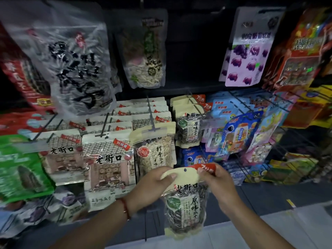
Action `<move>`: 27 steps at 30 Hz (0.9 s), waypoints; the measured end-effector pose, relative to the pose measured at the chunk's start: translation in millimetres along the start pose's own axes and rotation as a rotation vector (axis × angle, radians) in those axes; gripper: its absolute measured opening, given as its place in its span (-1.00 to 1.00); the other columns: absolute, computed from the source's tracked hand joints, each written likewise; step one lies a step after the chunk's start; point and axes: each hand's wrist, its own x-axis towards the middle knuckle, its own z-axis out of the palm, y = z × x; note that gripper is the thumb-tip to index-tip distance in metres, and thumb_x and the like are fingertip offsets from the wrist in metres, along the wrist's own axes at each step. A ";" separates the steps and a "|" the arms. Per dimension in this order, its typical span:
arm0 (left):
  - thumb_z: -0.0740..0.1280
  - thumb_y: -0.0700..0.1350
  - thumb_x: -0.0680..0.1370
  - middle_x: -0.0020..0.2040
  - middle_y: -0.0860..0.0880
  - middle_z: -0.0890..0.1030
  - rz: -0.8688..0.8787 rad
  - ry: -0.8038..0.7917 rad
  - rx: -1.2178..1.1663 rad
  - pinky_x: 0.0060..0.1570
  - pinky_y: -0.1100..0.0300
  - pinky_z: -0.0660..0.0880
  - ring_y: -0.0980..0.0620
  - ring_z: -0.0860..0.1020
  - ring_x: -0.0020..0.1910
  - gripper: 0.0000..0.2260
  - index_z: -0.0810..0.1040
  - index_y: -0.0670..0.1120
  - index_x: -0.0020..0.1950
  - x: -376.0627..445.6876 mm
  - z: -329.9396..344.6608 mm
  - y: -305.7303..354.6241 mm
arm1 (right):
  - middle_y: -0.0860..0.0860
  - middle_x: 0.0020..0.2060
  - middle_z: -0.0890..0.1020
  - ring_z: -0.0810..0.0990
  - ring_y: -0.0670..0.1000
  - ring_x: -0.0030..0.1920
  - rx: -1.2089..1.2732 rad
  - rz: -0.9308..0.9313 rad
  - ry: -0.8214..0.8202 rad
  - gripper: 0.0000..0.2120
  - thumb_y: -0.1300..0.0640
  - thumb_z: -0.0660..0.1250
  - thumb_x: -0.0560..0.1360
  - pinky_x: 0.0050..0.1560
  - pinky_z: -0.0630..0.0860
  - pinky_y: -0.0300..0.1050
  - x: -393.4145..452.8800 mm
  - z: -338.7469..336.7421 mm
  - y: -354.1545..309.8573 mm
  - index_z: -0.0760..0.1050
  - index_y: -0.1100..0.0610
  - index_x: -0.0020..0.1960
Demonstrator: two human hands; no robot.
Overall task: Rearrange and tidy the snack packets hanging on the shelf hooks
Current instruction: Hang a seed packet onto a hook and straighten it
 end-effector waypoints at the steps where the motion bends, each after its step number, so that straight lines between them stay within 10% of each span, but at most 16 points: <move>1: 0.29 0.08 0.61 -0.15 0.13 0.66 -0.005 0.004 -0.008 -0.26 0.34 0.46 0.23 0.60 -0.27 -0.85 0.60 0.11 0.10 -3.9 -4.7 0.0 | 0.04 -0.09 0.68 0.66 0.04 -0.07 0.008 -0.007 -0.001 -0.87 0.06 0.40 0.53 -0.08 0.57 -0.04 -2.8 6.0 -2.2 0.56 0.09 0.03; 13: 0.27 0.09 0.61 -0.29 0.02 0.60 0.091 0.020 0.487 -0.42 0.20 0.39 0.15 0.48 -0.44 -0.81 0.59 0.03 0.06 -9.8 -21.4 13.8 | 0.02 -0.14 0.67 0.64 -0.15 -0.18 0.050 -0.055 -0.028 -0.93 0.15 0.40 0.52 -0.28 0.46 -0.40 -13.5 19.7 -10.6 0.57 0.12 -0.02; 27: 0.23 0.04 0.64 0.08 0.06 0.62 0.017 -0.002 0.217 0.03 0.17 0.49 0.13 0.57 0.00 -0.77 0.56 0.02 0.23 64.9 83.8 66.9 | 0.06 -0.10 0.69 0.68 0.05 -0.07 0.083 -0.050 -0.038 -0.91 0.10 0.40 0.53 -0.04 0.61 0.06 33.4 -105.5 0.0 0.58 0.11 0.00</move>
